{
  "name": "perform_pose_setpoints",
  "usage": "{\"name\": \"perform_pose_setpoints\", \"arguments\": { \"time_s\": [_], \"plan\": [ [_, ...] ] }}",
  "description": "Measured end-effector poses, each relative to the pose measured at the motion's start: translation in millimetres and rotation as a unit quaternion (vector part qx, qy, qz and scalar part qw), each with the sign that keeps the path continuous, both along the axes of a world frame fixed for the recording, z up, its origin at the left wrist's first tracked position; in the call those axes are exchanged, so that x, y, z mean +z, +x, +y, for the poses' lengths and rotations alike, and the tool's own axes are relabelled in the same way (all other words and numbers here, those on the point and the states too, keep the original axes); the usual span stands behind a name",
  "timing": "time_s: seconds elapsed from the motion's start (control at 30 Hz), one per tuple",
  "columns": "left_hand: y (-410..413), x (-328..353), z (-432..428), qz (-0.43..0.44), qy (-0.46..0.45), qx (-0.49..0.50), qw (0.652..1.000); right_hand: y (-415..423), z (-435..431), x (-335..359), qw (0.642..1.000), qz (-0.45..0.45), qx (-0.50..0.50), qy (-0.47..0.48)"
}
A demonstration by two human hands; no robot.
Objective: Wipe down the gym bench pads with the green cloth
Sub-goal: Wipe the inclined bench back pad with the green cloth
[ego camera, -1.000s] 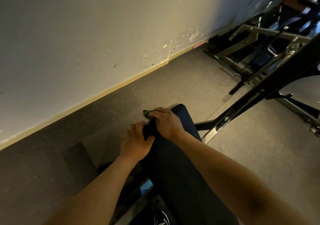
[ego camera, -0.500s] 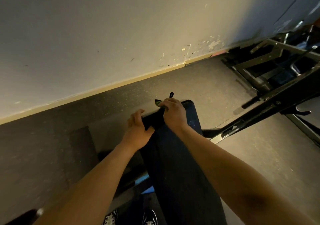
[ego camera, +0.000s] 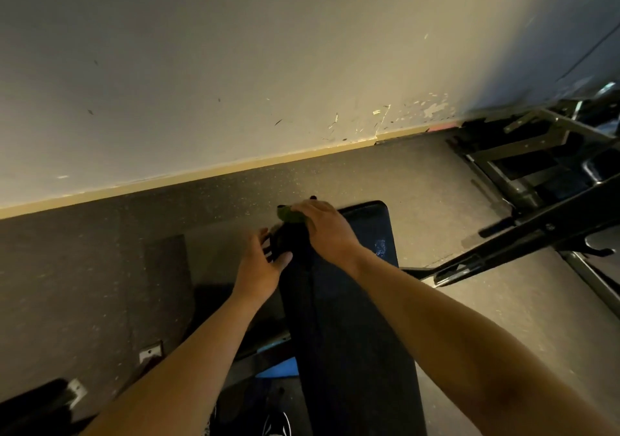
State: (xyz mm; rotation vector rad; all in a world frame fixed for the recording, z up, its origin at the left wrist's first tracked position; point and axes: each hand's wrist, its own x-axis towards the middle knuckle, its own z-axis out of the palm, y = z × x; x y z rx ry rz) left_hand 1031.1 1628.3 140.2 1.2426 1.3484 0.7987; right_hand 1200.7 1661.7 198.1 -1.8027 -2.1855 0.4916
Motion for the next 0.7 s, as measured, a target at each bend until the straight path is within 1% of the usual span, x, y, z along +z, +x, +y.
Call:
{"name": "perform_pose_setpoints", "arguments": {
  "time_s": [0.07,0.13,0.2,0.23,0.37,0.47,0.53,0.6,0.63,0.7],
  "plan": [
    [-0.4,0.8,-0.3,-0.023,-0.016,0.022,0.999,23.5,7.5,-1.8,0.998,-0.011,-0.055,0.016],
    [-1.3,0.7,-0.5,-0.02,-0.029,0.018,0.999,31.7,10.8,-4.7,0.993,0.0,-0.113,0.027],
    [-2.5,2.7,0.8,-0.008,-0.046,0.015,0.999,19.6,9.8,-7.0,0.987,0.025,-0.158,0.032],
    [-4.1,3.2,1.0,-0.014,-0.058,0.018,0.998,9.0,8.5,-7.8,0.986,0.026,-0.161,0.034],
    [-12.9,0.4,3.5,-0.113,-0.138,0.016,0.984,-24.3,0.2,-4.0,0.995,0.009,-0.087,0.04],
    [-13.2,-2.1,2.2,-0.127,-0.15,0.025,0.98,-41.3,-2.3,-7.6,0.999,0.004,-0.028,0.036],
    [-12.1,-1.3,-0.6,-0.151,-0.161,0.04,0.974,-53.3,-2.0,-13.9,0.999,-0.006,0.036,0.025],
    [-12.9,-0.2,-4.2,-0.217,-0.184,0.053,0.957,-61.2,-0.7,-20.1,0.991,-0.046,0.125,-0.002],
    [-14.8,4.4,-7.6,-0.256,-0.203,0.07,0.943,-62.8,-1.5,-20.5,0.984,-0.075,0.163,-0.016],
    [-20.0,6.4,-11.9,-0.319,-0.234,0.097,0.913,-60.6,0.7,-20.1,0.976,-0.1,0.194,-0.027]
  ]
}}
